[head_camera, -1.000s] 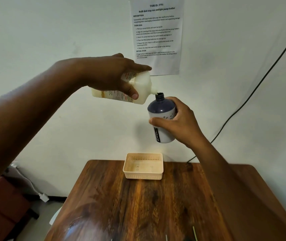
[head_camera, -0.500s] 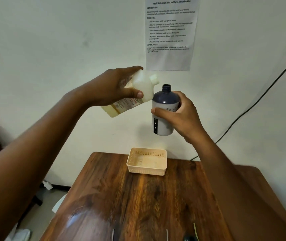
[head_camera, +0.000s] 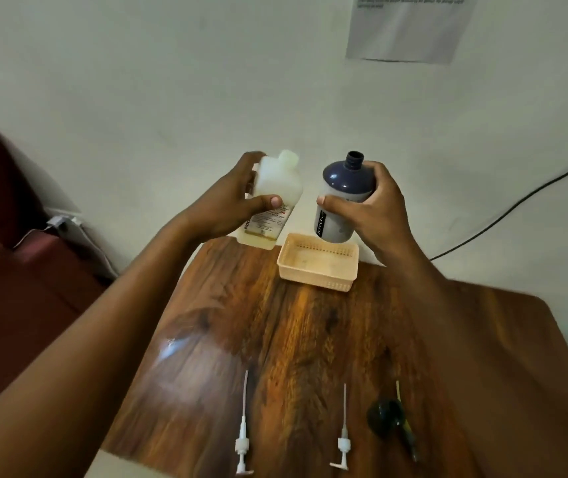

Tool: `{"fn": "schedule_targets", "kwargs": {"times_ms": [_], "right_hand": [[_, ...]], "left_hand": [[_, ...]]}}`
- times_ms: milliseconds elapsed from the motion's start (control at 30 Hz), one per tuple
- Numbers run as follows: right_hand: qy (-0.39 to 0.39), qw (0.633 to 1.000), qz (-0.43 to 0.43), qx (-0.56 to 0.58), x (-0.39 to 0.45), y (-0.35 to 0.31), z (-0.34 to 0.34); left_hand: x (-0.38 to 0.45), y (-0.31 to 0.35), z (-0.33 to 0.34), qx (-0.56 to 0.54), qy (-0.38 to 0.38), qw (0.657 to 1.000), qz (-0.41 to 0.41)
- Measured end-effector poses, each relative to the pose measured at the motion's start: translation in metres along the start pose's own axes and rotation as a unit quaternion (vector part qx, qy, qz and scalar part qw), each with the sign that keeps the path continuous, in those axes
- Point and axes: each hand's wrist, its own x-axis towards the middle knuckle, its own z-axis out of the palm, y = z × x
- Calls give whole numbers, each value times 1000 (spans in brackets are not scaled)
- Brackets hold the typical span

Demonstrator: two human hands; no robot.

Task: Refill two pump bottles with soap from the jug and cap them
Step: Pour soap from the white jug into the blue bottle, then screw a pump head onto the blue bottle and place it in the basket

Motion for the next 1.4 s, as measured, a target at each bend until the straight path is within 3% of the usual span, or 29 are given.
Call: {"fn": "schedule_targets", "kwargs": {"times_ms": [333, 433, 633, 867, 1400], "right_hand": [[-70, 996, 47, -20, -44, 59, 76], [-83, 994, 62, -24, -56, 74, 98], [-103, 991, 76, -41, -74, 96, 133], [-114, 990, 70, -52, -81, 104, 157], [-100, 992, 74, -34, -77, 103, 158]], "left_hand": [[-77, -134, 48, -22, 12, 985, -171], [-102, -201, 66, -5, 7, 976, -216], [-147, -224, 99, -30, 27, 952, -304], [-170, -289, 125, -85, 8, 934, -347], [-189, -322, 139, -97, 24, 926, -364]]}}
